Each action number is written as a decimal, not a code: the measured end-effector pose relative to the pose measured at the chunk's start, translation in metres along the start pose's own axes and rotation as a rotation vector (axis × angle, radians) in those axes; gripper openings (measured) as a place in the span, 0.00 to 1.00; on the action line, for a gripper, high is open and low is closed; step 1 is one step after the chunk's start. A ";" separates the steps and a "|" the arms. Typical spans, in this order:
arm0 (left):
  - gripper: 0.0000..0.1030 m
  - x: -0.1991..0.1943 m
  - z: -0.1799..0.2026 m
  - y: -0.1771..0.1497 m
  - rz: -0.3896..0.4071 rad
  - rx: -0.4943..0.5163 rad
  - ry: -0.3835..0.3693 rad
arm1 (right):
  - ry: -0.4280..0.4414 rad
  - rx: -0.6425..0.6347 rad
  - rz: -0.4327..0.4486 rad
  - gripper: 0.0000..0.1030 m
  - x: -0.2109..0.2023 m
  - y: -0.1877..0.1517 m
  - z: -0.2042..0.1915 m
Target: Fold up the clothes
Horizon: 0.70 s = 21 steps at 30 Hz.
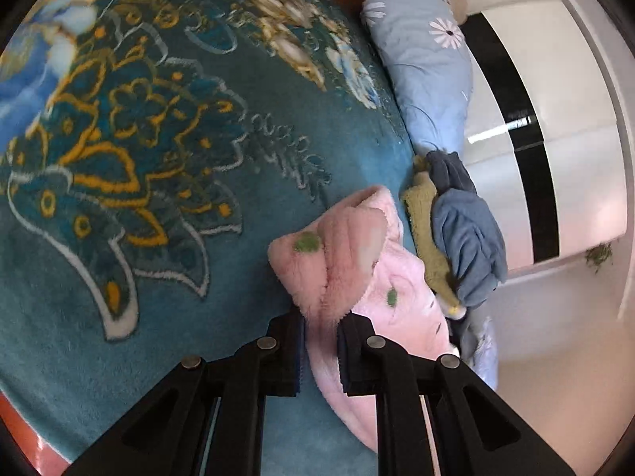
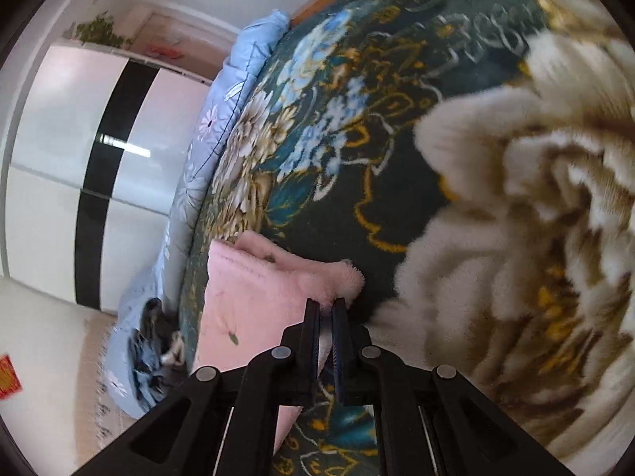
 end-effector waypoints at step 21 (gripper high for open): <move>0.25 -0.065 0.095 0.016 0.138 0.164 0.017 | 0.028 0.012 0.032 0.07 0.004 -0.011 0.009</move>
Point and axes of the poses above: each gripper's, at about its wrist camera, not at the fingertips, and x roughly the way its jaws point, z to its right, y to its top, the point moved 4 cm from there along x, roughly the way its jaws point, and after that the axes turned 10 degrees about x, right-handed, at the moved point
